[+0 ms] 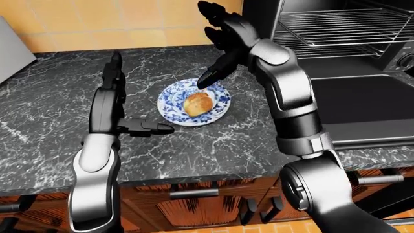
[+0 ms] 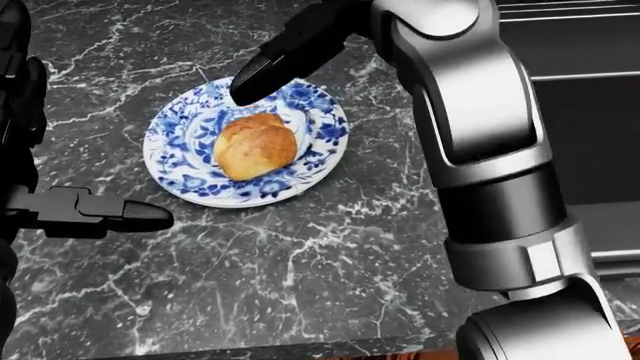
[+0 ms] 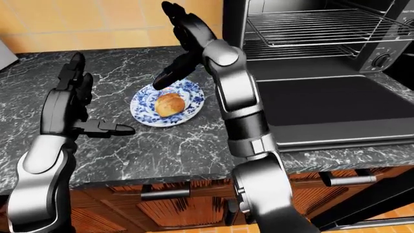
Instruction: Pick the bread from the top rack and place it on the plate on the counter.
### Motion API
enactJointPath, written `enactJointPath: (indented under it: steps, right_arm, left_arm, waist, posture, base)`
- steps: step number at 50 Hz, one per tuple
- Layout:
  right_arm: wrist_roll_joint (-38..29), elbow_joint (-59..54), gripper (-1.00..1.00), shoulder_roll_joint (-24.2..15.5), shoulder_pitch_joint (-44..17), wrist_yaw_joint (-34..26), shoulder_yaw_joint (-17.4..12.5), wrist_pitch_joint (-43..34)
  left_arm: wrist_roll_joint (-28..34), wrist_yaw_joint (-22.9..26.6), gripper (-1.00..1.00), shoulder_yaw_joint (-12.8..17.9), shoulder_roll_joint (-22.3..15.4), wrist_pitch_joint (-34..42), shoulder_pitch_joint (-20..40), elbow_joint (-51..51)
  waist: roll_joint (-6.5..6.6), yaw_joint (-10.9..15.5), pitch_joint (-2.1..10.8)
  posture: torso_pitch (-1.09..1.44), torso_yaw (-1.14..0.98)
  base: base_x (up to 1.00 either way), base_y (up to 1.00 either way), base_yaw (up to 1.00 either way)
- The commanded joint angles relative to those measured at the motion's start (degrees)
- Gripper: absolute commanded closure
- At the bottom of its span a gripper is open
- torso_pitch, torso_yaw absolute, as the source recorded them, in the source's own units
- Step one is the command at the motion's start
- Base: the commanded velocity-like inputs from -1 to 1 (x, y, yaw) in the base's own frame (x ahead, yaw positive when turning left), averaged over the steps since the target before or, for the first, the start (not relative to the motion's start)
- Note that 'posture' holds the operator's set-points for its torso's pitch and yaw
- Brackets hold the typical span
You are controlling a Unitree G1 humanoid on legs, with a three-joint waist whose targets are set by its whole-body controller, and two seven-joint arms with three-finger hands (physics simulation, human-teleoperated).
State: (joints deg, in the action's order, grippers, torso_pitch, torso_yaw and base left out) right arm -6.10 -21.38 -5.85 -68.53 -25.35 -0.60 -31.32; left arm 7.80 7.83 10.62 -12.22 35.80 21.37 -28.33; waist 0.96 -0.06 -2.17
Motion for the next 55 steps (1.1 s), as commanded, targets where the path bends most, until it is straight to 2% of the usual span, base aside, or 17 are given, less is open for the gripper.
enactJointPath:
  steps: [1, 8, 29, 53, 55]
  right_arm:
    - [0.53, -3.59, -1.0, -1.16, -4.26, 1.44, -1.6, 5.65]
    - [2.3, -9.57, -1.0, -3.14, -8.12, 3.04, -2.57, 9.78]
    - [4.39, 7.81, -1.0, -6.54, -4.99, 4.73, -3.13, -1.06]
    - [5.39, 8.66, -1.0, -11.66, -7.01, 6.87, -5.27, -1.2]
    - [5.44, 8.77, -1.0, -12.05, -7.05, 7.05, -5.37, -1.24]
  left_arm:
    - [0.12, -0.26, -1.0, 0.43, -0.55, -1.58, 1.41, -2.15]
    - [0.19, -0.23, -1.0, 0.49, -0.72, -1.26, 1.95, -1.98]
    - [0.4, -0.24, -1.0, -0.04, -0.83, -1.0, 3.33, -1.24]
    - [0.69, -0.14, -1.0, 0.07, -0.94, -0.58, 3.11, -1.92]
    - [0.72, 0.19, -1.0, 1.09, -1.88, 0.84, 3.84, -3.01]
  waist:
    - [0.33, -0.08, 1.48]
    - [0.46, -0.21, 1.56]
    - [-0.02, 0.04, 1.18]
    - [-0.21, 0.07, 0.94]
    - [-0.23, 0.06, 0.92]
  posture:
    - [0.0, 0.0]
    - [0.0, 0.0]
    - [0.0, 0.0]
    - [0.0, 0.0]
    - [0.0, 0.0]
  base:
    - [0.0, 0.0, 0.0]
    - [0.0, 0.0, 0.0]
    - [0.0, 0.0, 0.0]
    - [0.0, 0.0, 0.0]
    - [0.0, 0.0, 0.0]
